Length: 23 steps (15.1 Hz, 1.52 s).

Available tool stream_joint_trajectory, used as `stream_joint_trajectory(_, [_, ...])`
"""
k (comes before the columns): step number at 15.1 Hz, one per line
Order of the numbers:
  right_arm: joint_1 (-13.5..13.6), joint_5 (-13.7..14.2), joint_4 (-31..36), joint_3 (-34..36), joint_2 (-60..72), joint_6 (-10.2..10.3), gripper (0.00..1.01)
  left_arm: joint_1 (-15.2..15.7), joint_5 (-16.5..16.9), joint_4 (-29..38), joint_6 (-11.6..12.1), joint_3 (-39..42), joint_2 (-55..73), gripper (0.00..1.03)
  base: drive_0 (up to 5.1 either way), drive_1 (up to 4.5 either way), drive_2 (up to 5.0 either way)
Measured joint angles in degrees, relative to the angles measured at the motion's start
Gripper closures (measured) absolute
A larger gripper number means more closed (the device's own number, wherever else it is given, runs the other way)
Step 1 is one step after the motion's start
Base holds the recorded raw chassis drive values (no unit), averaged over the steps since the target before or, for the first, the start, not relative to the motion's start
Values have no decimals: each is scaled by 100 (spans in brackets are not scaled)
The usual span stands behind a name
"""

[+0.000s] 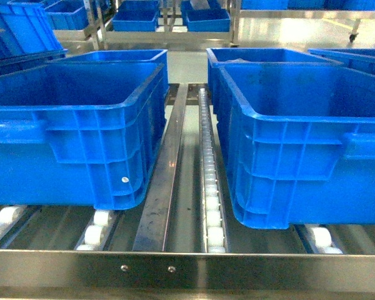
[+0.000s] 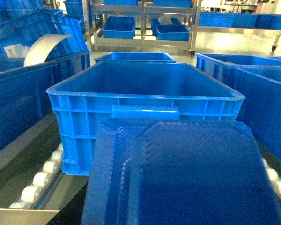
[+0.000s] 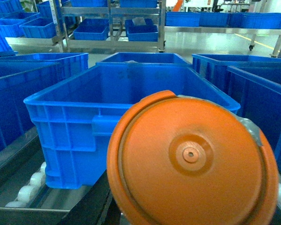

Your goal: Sort blue parts and orange caps into right shelf containers

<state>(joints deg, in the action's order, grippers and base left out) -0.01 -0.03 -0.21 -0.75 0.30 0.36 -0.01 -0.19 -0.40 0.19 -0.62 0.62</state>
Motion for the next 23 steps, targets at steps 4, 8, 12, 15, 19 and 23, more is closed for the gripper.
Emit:
stream_joint_trajectory(4, [0, 0, -15, 0, 0, 0, 57, 0, 15, 2, 2, 0, 0, 60, 2, 418, -413])
stream_joint_trajectory(8, [0, 0, -13, 0, 0, 0, 57, 0, 15, 2, 2, 0, 0, 60, 0, 0, 0])
stream_joint_trajectory(12, [0, 0, -15, 0, 0, 0, 57, 0, 15, 2, 2, 0, 0, 60, 0, 0, 0])
stream_joint_trajectory(15, [0, 0, -13, 0, 0, 0, 57, 0, 15, 0, 2, 0, 0, 60, 0, 0, 0])
stream_joint_trajectory(19, [0, 0, -13, 0, 0, 0, 57, 0, 15, 0, 2, 0, 0, 60, 0, 0, 0])
stream_joint_trajectory(23, [0, 0, -13, 0, 0, 0, 57, 0, 15, 0, 2, 0, 0, 60, 0, 0, 0])
